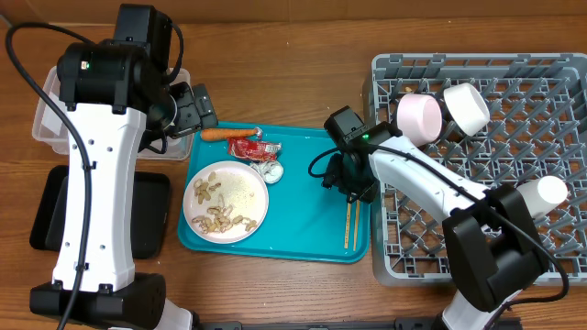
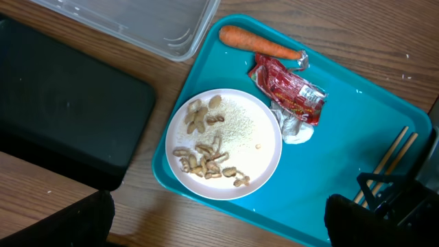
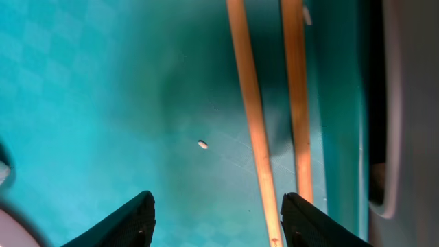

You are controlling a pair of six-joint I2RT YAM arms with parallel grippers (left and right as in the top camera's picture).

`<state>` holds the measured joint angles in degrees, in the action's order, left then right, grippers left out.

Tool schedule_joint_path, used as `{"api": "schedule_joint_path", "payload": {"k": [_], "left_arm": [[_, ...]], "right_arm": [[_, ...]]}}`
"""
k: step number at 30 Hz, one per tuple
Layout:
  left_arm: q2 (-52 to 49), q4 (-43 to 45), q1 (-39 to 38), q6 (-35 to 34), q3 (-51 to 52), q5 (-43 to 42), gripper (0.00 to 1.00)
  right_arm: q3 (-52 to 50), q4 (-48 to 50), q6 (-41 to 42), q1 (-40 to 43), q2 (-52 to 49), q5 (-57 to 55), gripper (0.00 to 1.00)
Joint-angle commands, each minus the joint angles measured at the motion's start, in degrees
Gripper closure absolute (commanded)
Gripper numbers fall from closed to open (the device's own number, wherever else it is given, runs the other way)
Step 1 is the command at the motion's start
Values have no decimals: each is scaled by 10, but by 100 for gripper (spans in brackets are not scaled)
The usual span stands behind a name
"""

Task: Sort waste into correct bins and load items into the dishwasher

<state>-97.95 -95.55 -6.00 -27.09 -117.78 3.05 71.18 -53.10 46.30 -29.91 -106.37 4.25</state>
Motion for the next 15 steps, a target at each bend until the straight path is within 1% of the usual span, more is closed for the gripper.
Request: {"api": "schedule_joint_path", "payload": {"k": [1, 10, 15], "left_arm": [[-2, 2, 0, -8, -4, 1, 0], [-2, 2, 0, -8, -4, 1, 0], [-2, 2, 0, -8, -5, 1, 0]], "right_arm": [[-6, -5, 17, 19, -12, 2, 38], [-6, -13, 17, 43, -39, 47, 38], [-6, -24, 13, 39, -39, 45, 37]]}}
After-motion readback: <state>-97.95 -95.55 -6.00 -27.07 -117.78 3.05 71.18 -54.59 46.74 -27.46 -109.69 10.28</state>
